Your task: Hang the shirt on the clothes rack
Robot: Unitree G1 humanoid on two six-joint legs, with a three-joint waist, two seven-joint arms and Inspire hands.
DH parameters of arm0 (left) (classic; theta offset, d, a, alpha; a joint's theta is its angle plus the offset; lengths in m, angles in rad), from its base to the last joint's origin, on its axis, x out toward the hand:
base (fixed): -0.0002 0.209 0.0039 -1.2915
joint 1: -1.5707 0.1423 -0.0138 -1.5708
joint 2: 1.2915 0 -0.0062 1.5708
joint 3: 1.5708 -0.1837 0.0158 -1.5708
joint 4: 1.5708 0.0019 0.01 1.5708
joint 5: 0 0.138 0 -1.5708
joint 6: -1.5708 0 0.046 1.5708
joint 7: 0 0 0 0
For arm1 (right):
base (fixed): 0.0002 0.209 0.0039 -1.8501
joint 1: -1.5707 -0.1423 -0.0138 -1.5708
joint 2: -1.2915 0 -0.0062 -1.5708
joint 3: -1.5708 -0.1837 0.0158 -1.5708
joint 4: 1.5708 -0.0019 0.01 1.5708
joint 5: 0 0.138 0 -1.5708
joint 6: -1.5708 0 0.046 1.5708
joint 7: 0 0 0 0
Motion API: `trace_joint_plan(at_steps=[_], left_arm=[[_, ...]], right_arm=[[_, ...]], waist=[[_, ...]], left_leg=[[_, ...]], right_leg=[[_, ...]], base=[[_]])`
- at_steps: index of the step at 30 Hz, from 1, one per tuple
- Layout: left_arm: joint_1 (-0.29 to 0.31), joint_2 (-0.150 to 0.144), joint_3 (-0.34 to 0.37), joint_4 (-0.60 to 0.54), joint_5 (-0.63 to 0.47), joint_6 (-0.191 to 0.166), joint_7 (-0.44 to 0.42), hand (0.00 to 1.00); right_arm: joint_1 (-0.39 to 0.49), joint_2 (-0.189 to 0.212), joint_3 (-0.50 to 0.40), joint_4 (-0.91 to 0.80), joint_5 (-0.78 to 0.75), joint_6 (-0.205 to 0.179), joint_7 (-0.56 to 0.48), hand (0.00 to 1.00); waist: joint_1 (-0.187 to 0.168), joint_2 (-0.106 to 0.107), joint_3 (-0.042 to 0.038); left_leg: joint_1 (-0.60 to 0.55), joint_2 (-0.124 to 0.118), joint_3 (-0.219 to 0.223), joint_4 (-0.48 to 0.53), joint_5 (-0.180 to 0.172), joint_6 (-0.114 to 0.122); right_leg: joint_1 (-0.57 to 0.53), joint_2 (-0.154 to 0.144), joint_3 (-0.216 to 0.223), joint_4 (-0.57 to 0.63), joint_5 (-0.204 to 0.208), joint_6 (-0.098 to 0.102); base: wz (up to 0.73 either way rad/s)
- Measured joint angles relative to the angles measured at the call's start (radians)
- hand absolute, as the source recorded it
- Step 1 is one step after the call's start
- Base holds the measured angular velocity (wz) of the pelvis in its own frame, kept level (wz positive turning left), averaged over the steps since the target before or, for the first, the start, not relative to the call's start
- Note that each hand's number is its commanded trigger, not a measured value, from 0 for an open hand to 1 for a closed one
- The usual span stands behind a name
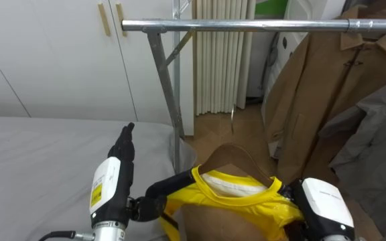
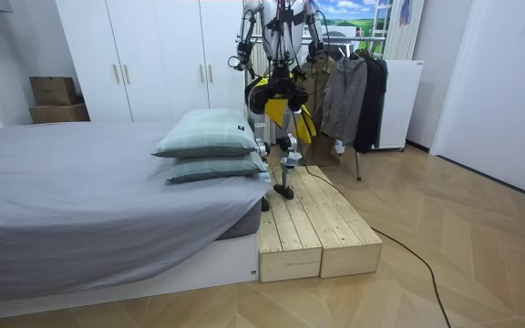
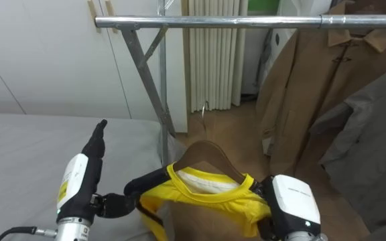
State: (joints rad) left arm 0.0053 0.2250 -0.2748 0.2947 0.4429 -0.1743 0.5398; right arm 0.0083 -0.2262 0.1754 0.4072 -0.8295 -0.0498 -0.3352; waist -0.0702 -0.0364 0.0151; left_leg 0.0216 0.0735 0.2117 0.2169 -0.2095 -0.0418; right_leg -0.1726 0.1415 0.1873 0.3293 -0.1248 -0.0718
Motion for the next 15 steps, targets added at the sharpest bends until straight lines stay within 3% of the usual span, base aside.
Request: trace_joint_plan(at_steps=[1, 3, 6, 15], left_arm=[[0.000, 0.007, 0.002, 0.000, -0.008, 0.000, 0.000, 0.00], [0.000, 0.017, 0.007, 0.002, -0.022, 0.001, 0.000, 0.00], [-0.002, 0.019, 0.010, 0.002, -0.039, 0.002, 0.000, 0.00], [-0.007, 0.008, 0.017, 0.004, -0.038, 0.002, 0.000, 0.00]], right_arm=[[0.000, 0.003, 0.000, 0.000, 0.000, 0.000, 0.000, 1.00], [-0.003, 0.008, 0.001, 0.000, 0.000, 0.000, 0.000, 1.00], [-0.008, 0.008, 0.002, 0.000, 0.001, 0.000, 0.000, 1.00], [-0.012, 0.003, 0.002, -0.066, 0.000, -0.001, 0.000, 1.00]], waist=[[0.003, 0.000, 0.0001], [0.005, 0.000, 0.0002], [0.014, 0.001, 0.0010], [0.023, 0.005, 0.0032]], left_leg=[[0.001, 0.001, 0.002, -0.004, -0.001, 0.001], [0.002, 0.003, 0.012, -0.007, -0.001, 0.001], [0.004, 0.008, 0.039, -0.007, -0.001, 0.001], [0.006, 0.008, 0.029, -0.012, -0.001, 0.001]], right_leg=[[0.005, 0.000, 0.000, -0.006, 0.012, -0.016], [0.009, 0.000, 0.000, -0.015, 0.016, -0.024], [0.013, 0.002, 0.000, -0.021, 0.016, -0.025], [0.020, 0.003, 0.001, -0.039, 0.016, -0.026]], base=[[0.00], [0.00], [0.00], [0.00]])
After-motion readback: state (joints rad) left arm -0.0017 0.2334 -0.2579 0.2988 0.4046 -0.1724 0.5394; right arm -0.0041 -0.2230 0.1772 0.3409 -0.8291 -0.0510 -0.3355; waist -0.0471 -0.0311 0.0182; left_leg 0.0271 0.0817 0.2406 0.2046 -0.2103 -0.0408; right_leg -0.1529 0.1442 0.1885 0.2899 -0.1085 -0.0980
